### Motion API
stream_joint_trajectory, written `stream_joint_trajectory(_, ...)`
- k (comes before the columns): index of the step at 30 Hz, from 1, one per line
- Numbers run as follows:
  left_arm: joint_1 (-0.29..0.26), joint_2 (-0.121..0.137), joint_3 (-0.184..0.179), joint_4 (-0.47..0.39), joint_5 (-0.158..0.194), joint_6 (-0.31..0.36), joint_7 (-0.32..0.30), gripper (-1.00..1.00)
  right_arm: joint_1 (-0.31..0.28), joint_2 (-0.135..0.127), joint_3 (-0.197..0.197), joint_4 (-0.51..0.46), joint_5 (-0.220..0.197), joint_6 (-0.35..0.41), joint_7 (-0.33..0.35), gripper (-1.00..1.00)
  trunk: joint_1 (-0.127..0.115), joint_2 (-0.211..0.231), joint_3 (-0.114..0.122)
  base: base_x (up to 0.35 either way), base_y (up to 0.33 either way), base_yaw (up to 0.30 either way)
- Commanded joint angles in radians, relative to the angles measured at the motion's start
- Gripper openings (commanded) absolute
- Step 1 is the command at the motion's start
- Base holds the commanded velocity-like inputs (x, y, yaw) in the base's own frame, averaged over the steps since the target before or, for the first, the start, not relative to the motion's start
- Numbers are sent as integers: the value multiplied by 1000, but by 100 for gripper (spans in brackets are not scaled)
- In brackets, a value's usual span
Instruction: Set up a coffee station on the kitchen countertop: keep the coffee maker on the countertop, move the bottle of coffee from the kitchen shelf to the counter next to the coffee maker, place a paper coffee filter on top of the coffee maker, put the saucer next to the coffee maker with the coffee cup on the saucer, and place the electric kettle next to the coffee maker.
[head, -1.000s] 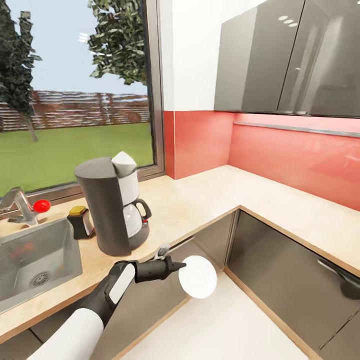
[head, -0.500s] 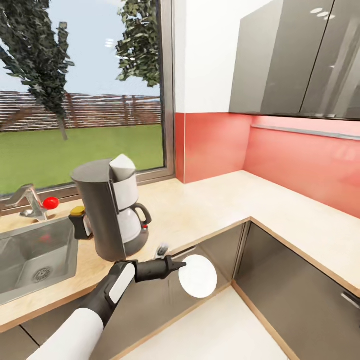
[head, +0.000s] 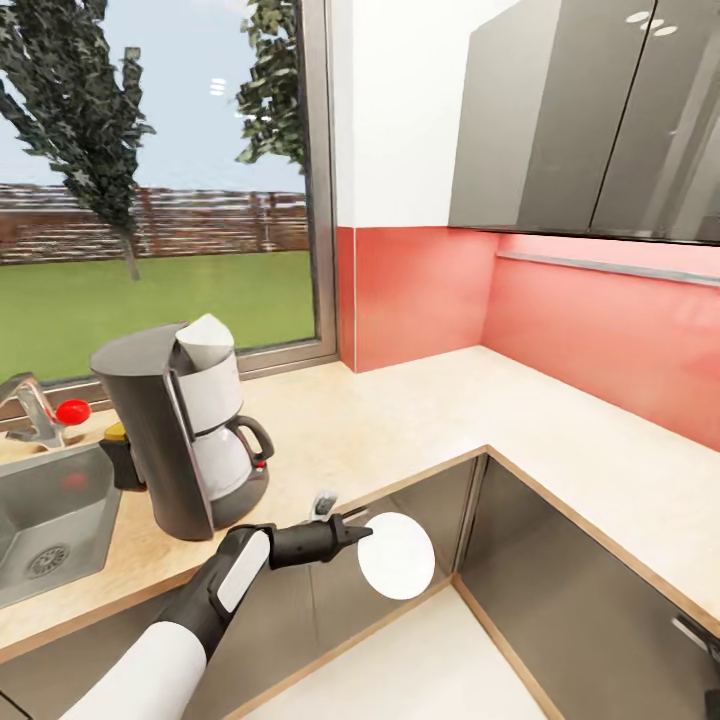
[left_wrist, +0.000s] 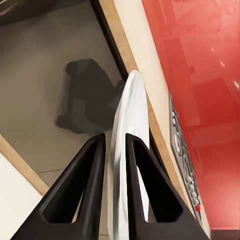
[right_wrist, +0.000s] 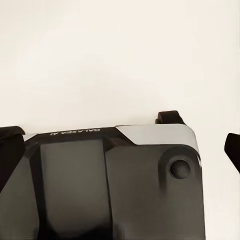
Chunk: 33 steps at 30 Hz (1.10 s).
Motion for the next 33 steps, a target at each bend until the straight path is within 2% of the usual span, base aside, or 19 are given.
stream_joint_trajectory(1, -1, 0, 0, 0, 3, 4, 0, -100, 0, 0, 9, -2, -7, 6, -5, 100, 0, -1, -2, 4, -23, 0)
stream_joint_trajectory(6, 0, 0, 0, 0, 2, 4, 0, -100, 0, 0, 9, -2, -7, 7, -5, 100, 0, -1, -2, 0, 0, 2)
stream_joint_trajectory(10, 0, 0, 0, 1, 1, -3, 0, -100, 0, 0, 9, -2, -7, 7, -5, 100, 0, -1, -2, 0, 0, 184)
stream_joint_trajectory(15, 0, 0, -1, 11, 3, -102, 2, -100, 0, 0, 9, -2, -7, 7, -5, 100, 0, -1, -2, 0, 0, 264)
stream_joint_trajectory(23, 30, -6, 2, 6, 9, -158, -3, -100, 0, 1, 9, -2, -6, 7, -5, 100, 0, -1, -2, 0, 0, 277)
stream_joint_trajectory(26, 32, -15, 0, 11, 39, -330, 5, -100, 0, 1, 9, -2, -6, 8, -5, 100, 0, -1, -2, 0, 0, 278)
stream_joint_trajectory(28, 33, -22, -1, 12, 58, -417, 10, -100, 0, 1, 9, -2, -6, 8, -5, 100, 0, -1, -2, 0, 0, 278)
stream_joint_trajectory(29, 33, -26, 1, 12, 86, -458, 11, -100, 0, 2, 9, -2, -6, 8, -5, 100, 0, -1, -2, 0, 0, 278)
stream_joint_trajectory(30, 33, -27, 2, 12, 111, -471, 11, -100, 0, 3, 10, -2, -6, 8, -5, 100, 0, -1, -2, 0, 0, 278)
stream_joint_trajectory(31, 33, -32, 3, 13, 230, -533, 21, -100, 1, 4, 9, -2, -7, 9, -5, 100, 0, -1, -2, 0, 0, 278)
stream_joint_trajectory(33, 34, -35, 4, 16, 277, -611, 54, -100, 2, 3, 9, -2, -7, 8, -6, 100, 0, -1, -2, 0, 0, 278)
